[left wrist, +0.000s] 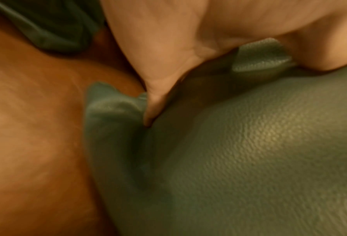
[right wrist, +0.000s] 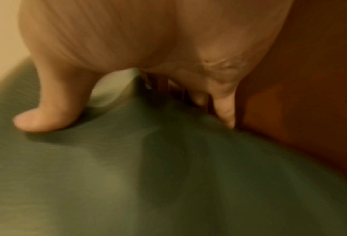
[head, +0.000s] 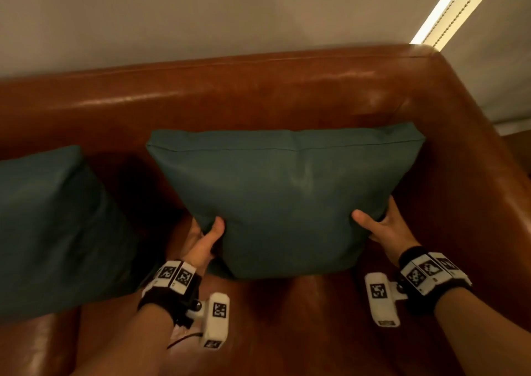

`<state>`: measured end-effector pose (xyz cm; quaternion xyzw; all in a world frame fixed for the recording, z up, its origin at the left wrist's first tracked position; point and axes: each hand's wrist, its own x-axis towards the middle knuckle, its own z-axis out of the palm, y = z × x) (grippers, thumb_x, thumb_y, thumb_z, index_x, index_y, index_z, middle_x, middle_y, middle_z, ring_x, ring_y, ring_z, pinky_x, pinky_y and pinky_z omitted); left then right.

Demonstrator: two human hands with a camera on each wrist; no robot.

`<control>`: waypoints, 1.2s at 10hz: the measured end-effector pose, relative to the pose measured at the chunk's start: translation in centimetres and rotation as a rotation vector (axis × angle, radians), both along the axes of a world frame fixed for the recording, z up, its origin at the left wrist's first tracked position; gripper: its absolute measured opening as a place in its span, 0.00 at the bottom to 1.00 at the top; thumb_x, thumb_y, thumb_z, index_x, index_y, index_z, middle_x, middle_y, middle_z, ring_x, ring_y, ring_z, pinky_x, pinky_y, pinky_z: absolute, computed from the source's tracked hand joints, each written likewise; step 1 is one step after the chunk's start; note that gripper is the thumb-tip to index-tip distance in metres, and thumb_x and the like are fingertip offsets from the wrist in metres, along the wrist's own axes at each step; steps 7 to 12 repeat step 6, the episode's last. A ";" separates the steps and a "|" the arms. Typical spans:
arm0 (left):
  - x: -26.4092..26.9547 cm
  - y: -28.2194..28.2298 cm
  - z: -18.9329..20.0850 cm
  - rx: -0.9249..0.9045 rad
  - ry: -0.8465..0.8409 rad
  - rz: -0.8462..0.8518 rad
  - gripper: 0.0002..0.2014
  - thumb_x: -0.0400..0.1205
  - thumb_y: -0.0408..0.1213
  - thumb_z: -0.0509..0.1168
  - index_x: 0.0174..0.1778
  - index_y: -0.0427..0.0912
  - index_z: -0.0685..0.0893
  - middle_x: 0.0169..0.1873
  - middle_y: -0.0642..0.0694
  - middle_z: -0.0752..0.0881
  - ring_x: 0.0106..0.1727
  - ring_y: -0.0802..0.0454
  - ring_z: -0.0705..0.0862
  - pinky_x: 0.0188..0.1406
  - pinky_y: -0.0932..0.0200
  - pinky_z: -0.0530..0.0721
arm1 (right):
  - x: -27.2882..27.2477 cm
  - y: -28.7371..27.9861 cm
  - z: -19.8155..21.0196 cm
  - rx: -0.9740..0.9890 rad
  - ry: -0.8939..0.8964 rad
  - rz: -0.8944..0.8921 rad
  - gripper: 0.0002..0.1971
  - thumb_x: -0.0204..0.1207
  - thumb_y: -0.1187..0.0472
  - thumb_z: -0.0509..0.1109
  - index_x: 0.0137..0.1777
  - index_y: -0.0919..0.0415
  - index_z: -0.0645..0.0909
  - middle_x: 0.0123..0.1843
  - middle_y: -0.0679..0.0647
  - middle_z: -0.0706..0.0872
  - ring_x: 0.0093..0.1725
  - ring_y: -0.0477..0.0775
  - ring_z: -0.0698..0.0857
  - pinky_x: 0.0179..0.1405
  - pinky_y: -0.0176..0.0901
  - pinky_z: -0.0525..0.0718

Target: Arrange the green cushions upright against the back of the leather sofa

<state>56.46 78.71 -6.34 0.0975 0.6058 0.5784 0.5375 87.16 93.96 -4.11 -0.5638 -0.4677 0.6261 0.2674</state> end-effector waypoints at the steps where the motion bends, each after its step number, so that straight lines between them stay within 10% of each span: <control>1: 0.0 -1.0 -0.6 -0.080 0.020 0.029 0.62 0.44 0.67 0.79 0.76 0.49 0.70 0.67 0.49 0.84 0.65 0.54 0.85 0.45 0.61 0.89 | -1.1 -0.9 -0.1 0.062 0.001 -0.043 0.51 0.35 0.30 0.84 0.64 0.34 0.72 0.64 0.39 0.82 0.64 0.44 0.82 0.69 0.53 0.78; 5: -2.4 -0.9 -0.1 -0.187 0.091 -0.172 0.38 0.54 0.67 0.76 0.62 0.74 0.71 0.59 0.65 0.82 0.68 0.52 0.78 0.73 0.43 0.75 | -1.1 -1.1 0.4 0.021 -0.150 -0.084 0.62 0.35 0.27 0.82 0.76 0.39 0.65 0.73 0.49 0.79 0.70 0.55 0.80 0.71 0.65 0.78; 6: -3.5 -3.5 1.3 -0.239 0.224 -0.306 0.40 0.72 0.60 0.68 0.80 0.59 0.61 0.71 0.60 0.73 0.74 0.56 0.71 0.77 0.53 0.68 | 0.1 -2.5 1.1 0.005 -0.222 -0.067 0.64 0.34 0.25 0.81 0.77 0.41 0.64 0.71 0.49 0.79 0.68 0.55 0.81 0.70 0.63 0.78; 12: -3.5 -3.5 1.3 -0.239 0.224 -0.306 0.40 0.72 0.60 0.68 0.80 0.59 0.61 0.71 0.60 0.73 0.74 0.56 0.71 0.77 0.53 0.68 | 0.1 -2.5 1.1 0.005 -0.222 -0.067 0.64 0.34 0.25 0.81 0.77 0.41 0.64 0.71 0.49 0.79 0.68 0.55 0.81 0.70 0.63 0.78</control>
